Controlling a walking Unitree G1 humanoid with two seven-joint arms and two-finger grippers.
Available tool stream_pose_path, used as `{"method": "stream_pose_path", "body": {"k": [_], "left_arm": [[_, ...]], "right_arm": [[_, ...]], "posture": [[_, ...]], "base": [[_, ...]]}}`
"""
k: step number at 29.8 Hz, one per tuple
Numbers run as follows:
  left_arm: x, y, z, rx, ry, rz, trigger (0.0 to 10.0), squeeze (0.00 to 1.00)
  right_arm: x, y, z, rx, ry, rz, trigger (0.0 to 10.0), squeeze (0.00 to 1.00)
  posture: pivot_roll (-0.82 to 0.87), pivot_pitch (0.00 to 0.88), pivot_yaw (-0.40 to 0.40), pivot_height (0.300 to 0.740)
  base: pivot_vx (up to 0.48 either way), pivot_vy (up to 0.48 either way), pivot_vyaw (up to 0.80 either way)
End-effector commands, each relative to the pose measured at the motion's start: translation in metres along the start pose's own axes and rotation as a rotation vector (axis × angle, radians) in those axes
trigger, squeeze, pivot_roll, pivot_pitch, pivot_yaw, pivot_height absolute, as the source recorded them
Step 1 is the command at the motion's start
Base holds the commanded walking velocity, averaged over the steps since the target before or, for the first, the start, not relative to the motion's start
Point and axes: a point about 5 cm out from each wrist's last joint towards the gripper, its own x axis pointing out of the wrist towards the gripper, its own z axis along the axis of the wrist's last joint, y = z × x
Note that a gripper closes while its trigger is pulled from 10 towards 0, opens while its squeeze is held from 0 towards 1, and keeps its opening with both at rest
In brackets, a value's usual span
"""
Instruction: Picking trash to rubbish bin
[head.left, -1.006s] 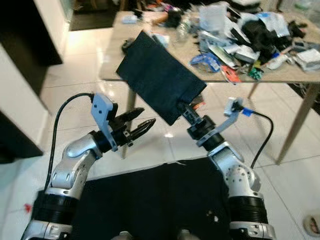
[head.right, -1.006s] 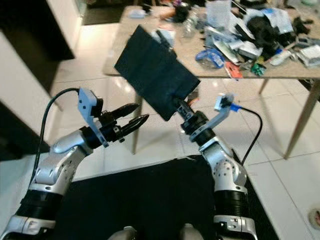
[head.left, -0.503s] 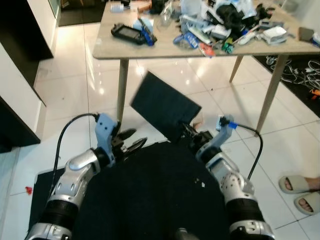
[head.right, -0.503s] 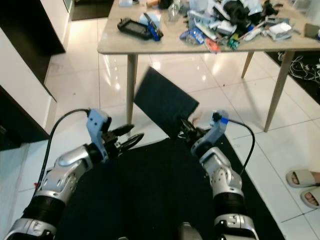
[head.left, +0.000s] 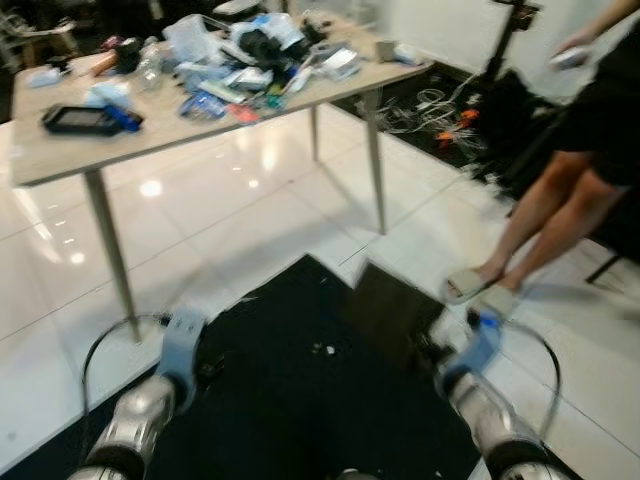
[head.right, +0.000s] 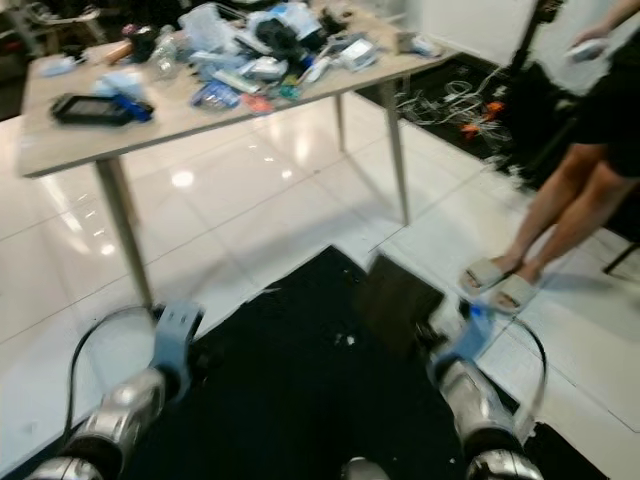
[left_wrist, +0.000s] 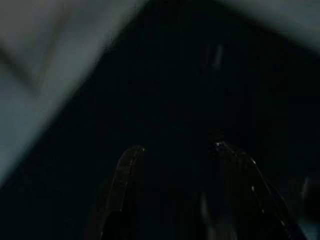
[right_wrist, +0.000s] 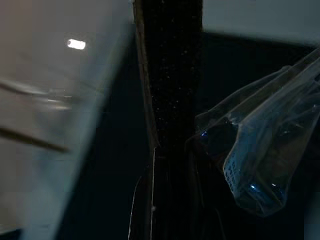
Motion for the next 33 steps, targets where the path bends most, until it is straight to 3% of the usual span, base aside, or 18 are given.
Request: {"method": "stream_pose_path", "body": {"k": [1, 3, 5, 6, 9, 11, 18, 33], "left_arm": [[-0.004, 0.005, -0.015, -0.025, 0.056, 0.049, 10.0, 0.00], [-0.010, 0.007, -0.035, -0.082, 0.112, 0.100, 10.0, 0.00], [-0.013, 0.007, -0.043, -0.099, 0.136, 0.123, 10.0, 0.00], [-0.019, 0.006, -0.061, -0.131, 0.194, 0.166, 10.0, 0.00], [-0.021, 0.005, -0.067, -0.139, 0.219, 0.181, 10.0, 0.00], [-0.028, -0.001, -0.088, -0.143, 0.300, 0.213, 10.0, 0.00], [-0.028, -0.009, -0.094, -0.123, 0.328, 0.202, 10.0, 0.00], [-0.029, -0.013, -0.098, -0.085, 0.348, 0.187, 10.0, 0.00]], "right_arm": [[-0.004, -0.008, -0.015, 0.008, 0.045, -0.055, 10.0, 0.00], [-0.014, -0.027, -0.031, 0.017, 0.098, -0.140, 10.0, 0.00], [-0.019, -0.034, -0.038, 0.021, 0.121, -0.174, 10.0, 0.00], [-0.030, -0.047, -0.054, 0.028, 0.172, -0.237, 10.0, 0.00], [-0.035, -0.052, -0.061, 0.032, 0.195, -0.262, 10.0, 0.00], [-0.049, -0.065, -0.082, 0.022, 0.269, -0.338, 10.0, 0.00], [-0.068, -0.077, -0.105, -0.040, 0.371, -0.399, 10.0, 0.00], [-0.072, -0.080, -0.110, -0.135, 0.430, -0.416, 10.0, 0.00]], "posture": [[0.01, 0.094, 0.036, 0.740], [0.01, 0.095, 0.036, 0.740], [0.01, 0.095, 0.036, 0.740], [0.02, 0.097, 0.035, 0.740], [0.02, 0.097, 0.035, 0.740], [0.02, 0.097, 0.035, 0.740], [0.01, 0.103, 0.041, 0.740], [0.02, 0.110, 0.041, 0.740]], "base": [[0.000, 0.000, -0.80], [0.000, 0.000, -0.80], [0.000, 0.000, -0.80], [0.000, 0.000, -0.80], [0.000, 0.000, -0.80], [0.000, 0.000, -0.80], [0.000, 0.000, -0.80], [0.000, 0.000, -0.80]]}}
